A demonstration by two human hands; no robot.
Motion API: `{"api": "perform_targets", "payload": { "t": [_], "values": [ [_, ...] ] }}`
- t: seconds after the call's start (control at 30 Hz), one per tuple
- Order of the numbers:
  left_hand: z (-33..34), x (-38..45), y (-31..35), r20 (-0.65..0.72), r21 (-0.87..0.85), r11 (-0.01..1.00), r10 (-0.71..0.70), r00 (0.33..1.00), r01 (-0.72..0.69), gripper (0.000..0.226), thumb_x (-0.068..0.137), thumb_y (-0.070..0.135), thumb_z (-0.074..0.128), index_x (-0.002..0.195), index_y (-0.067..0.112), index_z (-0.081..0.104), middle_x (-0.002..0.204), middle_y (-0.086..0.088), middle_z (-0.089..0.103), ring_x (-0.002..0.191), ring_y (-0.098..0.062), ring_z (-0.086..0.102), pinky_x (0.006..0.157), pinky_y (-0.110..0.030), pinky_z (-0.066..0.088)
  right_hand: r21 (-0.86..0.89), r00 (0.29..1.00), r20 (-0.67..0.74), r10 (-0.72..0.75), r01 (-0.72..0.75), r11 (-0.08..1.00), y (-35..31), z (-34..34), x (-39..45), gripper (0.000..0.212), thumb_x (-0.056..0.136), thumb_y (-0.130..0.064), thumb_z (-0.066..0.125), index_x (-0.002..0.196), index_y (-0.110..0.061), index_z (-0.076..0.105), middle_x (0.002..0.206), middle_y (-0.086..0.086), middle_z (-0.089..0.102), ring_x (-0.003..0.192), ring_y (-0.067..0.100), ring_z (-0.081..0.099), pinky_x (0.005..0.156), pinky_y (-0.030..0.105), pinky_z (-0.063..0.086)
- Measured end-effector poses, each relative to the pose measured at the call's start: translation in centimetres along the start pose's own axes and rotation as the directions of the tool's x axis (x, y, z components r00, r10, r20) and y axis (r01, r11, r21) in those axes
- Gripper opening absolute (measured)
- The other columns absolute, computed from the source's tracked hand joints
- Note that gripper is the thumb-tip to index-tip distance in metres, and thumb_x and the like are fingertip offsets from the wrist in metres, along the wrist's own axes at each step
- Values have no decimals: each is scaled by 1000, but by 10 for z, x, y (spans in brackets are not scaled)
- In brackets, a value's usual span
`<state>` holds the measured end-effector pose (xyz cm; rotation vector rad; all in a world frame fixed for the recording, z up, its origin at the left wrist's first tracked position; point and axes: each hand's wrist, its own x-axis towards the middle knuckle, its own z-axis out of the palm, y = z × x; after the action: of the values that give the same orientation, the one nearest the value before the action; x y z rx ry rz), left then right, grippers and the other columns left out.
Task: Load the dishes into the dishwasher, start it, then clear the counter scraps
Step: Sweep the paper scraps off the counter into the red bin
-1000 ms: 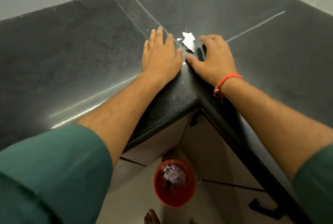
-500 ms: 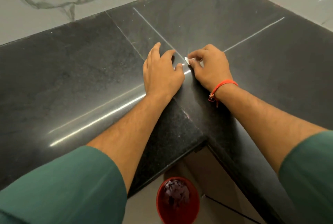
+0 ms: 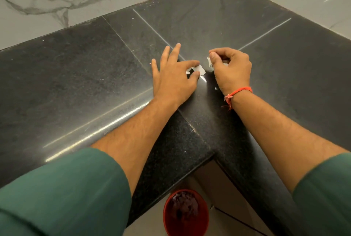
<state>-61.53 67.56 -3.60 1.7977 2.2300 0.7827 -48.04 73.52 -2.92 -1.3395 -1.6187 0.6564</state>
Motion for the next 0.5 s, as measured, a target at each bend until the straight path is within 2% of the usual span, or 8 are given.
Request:
{"api": "perform_targets", "payload": {
  "t": [0.17, 0.27, 0.4, 0.5],
  "values": [
    [0, 8, 0, -87, -50, 998, -45, 995, 41, 11, 84, 49, 70, 92, 43, 75, 154, 13, 42, 154, -16, 14, 120, -59, -6, 11, 996, -75, 46, -45, 999, 1, -1, 1, 16, 91, -27, 65, 89, -22, 80, 70, -23, 64, 75, 0, 65, 80, 20, 54],
    [0, 9, 1, -101, -69, 996, -63, 993, 56, 6, 82, 47, 74, 85, 41, 75, 148, 14, 48, 151, -14, 21, 120, -58, -5, 0, 995, -79, 55, -56, 998, 1, 0, 0, 17, 93, -26, 64, 91, -21, 80, 68, -23, 62, 71, -3, 62, 75, 14, 50],
    [-2, 8, 1, -165, -173, 979, -139, 977, 110, 9, 89, 31, 67, 92, 36, 74, 141, 13, 52, 142, -9, 34, 122, -55, 1, -47, 997, -72, 35, -39, 998, 2, 0, -1, 19, 95, -25, 62, 91, -18, 80, 70, -17, 63, 66, -3, 58, 66, 0, 38],
    [-7, 2, -4, -207, -266, 950, -221, 953, 162, 47, 88, 4, 52, 123, 30, 69, 144, 7, 52, 136, -9, 44, 125, -50, 9, -135, 1000, -8, -13, 11, 991, 0, 1, -1, 21, 96, -23, 60, 93, -14, 78, 76, -10, 64, 73, 2, 56, 65, 0, 34]
  ]
}}
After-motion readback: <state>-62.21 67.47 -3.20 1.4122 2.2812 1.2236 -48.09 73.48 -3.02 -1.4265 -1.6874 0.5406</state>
